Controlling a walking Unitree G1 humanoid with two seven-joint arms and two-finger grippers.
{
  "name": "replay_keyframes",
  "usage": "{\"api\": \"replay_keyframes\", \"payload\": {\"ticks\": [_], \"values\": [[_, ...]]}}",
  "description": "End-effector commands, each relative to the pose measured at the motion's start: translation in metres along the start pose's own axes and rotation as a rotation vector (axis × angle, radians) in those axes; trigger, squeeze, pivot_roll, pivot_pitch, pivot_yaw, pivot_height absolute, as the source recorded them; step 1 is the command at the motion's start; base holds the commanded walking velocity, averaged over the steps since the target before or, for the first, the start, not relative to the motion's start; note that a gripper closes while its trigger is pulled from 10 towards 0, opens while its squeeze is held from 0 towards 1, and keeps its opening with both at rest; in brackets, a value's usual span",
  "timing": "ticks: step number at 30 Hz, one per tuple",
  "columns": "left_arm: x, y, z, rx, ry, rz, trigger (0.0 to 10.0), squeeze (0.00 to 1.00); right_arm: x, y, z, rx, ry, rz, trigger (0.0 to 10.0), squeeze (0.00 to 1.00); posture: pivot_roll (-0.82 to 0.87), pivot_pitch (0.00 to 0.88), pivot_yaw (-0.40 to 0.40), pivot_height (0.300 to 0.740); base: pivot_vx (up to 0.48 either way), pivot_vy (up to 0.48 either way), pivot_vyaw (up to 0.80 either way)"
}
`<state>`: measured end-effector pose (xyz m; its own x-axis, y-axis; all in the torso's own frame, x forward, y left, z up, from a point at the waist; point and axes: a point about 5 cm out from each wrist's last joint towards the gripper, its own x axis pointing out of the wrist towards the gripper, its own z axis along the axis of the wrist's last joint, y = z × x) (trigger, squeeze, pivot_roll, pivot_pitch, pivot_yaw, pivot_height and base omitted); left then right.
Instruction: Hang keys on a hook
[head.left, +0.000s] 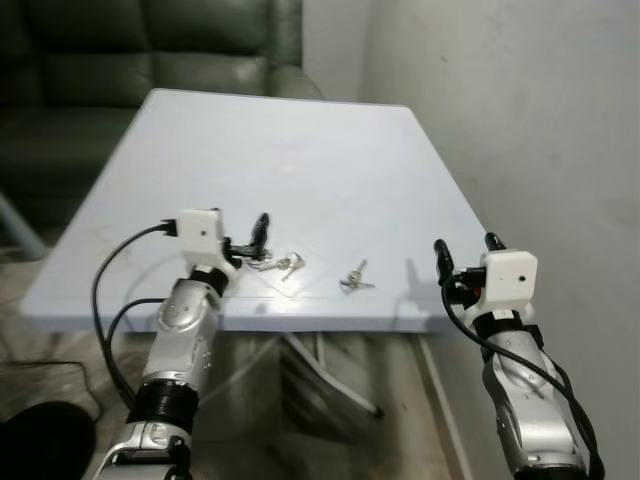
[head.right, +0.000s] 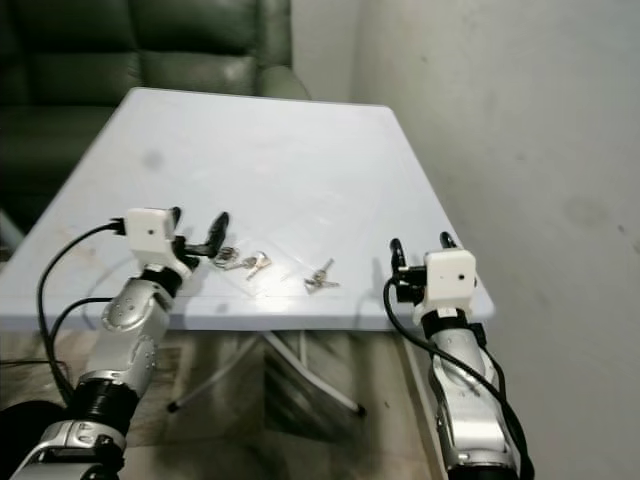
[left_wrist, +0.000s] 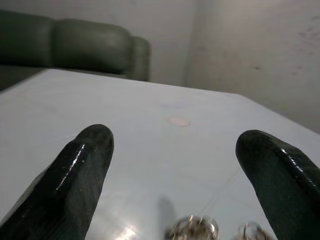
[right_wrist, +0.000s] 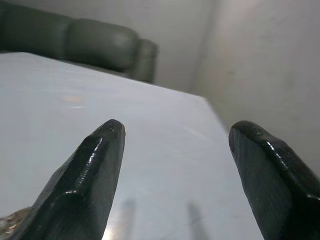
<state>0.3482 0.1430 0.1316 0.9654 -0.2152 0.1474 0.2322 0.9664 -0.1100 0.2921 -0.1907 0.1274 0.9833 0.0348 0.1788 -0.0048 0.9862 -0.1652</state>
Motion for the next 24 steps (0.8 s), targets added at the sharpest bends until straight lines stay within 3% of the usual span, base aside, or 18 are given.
{"api": "replay_keyframes", "payload": {"ticks": [1,7,9,15,24], "values": [[0.003,-0.006,0.003,0.014,-0.003,-0.024,10.0,0.00,-0.001,-0.003,0.001,0.001,-0.003,-0.006,10.0,0.00,-0.02,0.002,-0.069,0.711,0.000,0.000,0.80],[0.003,-0.007,0.001,0.018,0.002,-0.030,10.0,0.00,-0.001,-0.002,0.000,0.012,-0.005,0.004,10.0,0.00,-0.02,0.001,-0.069,0.711,0.000,0.000,0.80],[0.002,-0.007,0.001,0.022,0.003,-0.037,10.0,0.00,-0.002,-0.001,0.000,0.053,-0.003,0.004,10.0,0.00,-0.02,0.001,-0.069,0.711,0.000,0.000,0.00],[-0.002,-0.013,-0.003,0.023,0.012,-0.079,10.0,0.00,0.000,-0.001,-0.001,0.023,0.014,0.034,10.0,0.00,-0.02,0.001,-0.073,0.711,0.000,0.000,0.00],[-0.005,-0.018,-0.002,0.032,0.002,-0.101,10.0,0.00,0.002,0.001,-0.003,-0.129,0.055,0.215,10.0,0.00,-0.01,0.025,-0.090,0.711,0.000,0.000,0.00]]}}
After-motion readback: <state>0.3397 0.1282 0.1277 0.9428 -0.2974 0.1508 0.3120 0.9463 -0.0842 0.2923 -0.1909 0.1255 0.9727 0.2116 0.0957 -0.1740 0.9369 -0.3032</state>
